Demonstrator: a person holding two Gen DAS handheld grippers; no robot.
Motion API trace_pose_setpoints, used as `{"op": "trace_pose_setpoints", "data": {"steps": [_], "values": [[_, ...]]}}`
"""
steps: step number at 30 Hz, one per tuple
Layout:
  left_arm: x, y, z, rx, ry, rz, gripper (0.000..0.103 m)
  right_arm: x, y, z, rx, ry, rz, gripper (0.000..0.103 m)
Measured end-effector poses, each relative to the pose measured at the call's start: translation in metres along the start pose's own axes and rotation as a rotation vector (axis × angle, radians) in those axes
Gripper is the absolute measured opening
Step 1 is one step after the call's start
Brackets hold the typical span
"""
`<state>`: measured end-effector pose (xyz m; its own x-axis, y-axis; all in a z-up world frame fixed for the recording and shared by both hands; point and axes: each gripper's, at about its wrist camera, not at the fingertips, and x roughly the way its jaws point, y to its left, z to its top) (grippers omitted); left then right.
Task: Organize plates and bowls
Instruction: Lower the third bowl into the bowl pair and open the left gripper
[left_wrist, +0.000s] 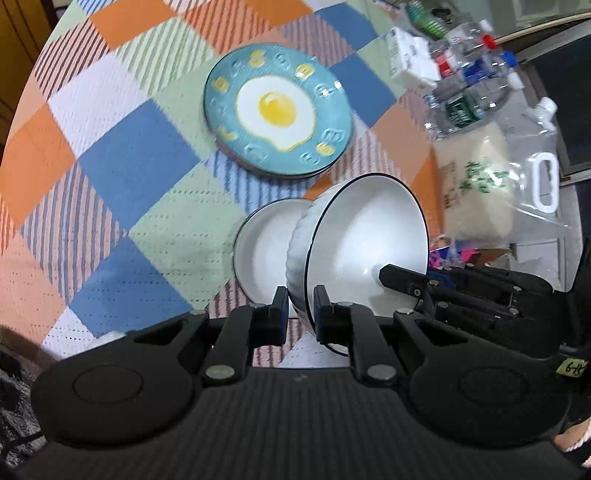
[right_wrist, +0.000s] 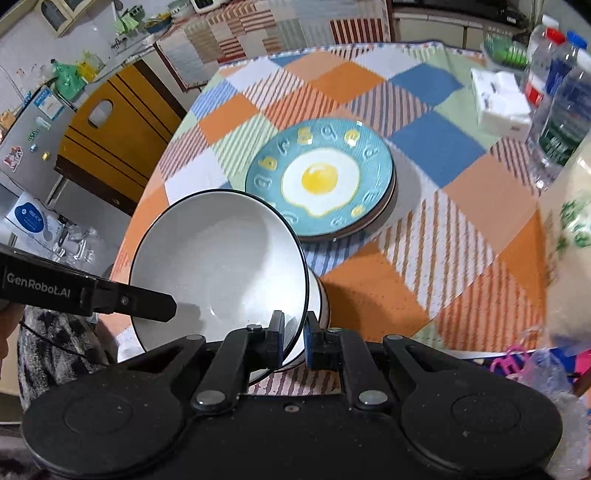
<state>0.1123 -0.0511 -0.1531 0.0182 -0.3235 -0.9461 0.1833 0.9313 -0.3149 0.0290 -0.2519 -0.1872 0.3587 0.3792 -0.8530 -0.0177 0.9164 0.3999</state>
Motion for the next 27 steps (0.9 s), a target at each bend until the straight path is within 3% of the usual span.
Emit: {"op": "trace_pose_setpoints", "data": {"steps": [12, 22, 27], "values": [[0.046, 0.026, 0.007, -0.09, 0.07, 0.028, 0.012, 0.05, -0.002, 0.001, -0.011, 0.075, -0.036, 0.014], [0.071, 0.028, 0.008, -0.115, 0.12, 0.049, 0.012, 0.059, 0.018, -0.003, -0.19, 0.014, -0.168, 0.013], [0.075, 0.032, 0.01, -0.129, 0.119, 0.045, 0.011, 0.067, 0.015, -0.008, -0.208, 0.004, -0.193, 0.013]]}}
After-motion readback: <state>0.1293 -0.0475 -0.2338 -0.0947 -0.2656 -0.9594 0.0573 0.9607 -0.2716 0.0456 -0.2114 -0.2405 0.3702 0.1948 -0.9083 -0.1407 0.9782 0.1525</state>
